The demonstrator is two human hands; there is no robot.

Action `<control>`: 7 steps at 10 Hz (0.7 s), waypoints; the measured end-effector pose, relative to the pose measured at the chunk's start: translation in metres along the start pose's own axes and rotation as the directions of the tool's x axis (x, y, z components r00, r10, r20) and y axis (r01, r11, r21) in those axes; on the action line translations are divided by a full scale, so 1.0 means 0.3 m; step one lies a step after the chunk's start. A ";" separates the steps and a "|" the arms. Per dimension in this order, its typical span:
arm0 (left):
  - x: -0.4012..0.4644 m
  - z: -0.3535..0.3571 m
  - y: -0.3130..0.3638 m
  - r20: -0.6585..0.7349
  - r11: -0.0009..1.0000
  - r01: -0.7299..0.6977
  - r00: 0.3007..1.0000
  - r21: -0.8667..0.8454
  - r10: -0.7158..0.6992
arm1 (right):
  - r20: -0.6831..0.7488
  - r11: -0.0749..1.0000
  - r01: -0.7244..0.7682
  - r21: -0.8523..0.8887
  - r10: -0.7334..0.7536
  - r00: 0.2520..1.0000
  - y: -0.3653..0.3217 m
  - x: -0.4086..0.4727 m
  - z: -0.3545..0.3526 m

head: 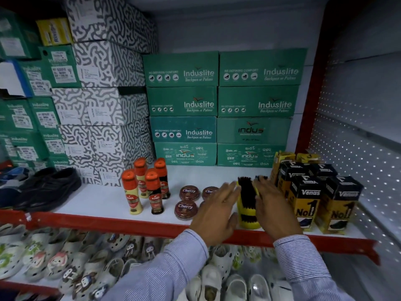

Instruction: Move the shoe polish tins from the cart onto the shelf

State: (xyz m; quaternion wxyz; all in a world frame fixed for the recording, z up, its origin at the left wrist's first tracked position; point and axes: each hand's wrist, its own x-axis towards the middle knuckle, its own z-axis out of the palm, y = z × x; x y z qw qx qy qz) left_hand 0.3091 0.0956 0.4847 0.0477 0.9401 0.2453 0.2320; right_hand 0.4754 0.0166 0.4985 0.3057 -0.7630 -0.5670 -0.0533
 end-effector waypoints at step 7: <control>0.035 0.024 0.081 0.060 0.988 -0.001 0.998 0.157 -0.009 | 0.095 0.998 0.026 -0.062 -0.020 0.995 0.064 -0.052 -0.031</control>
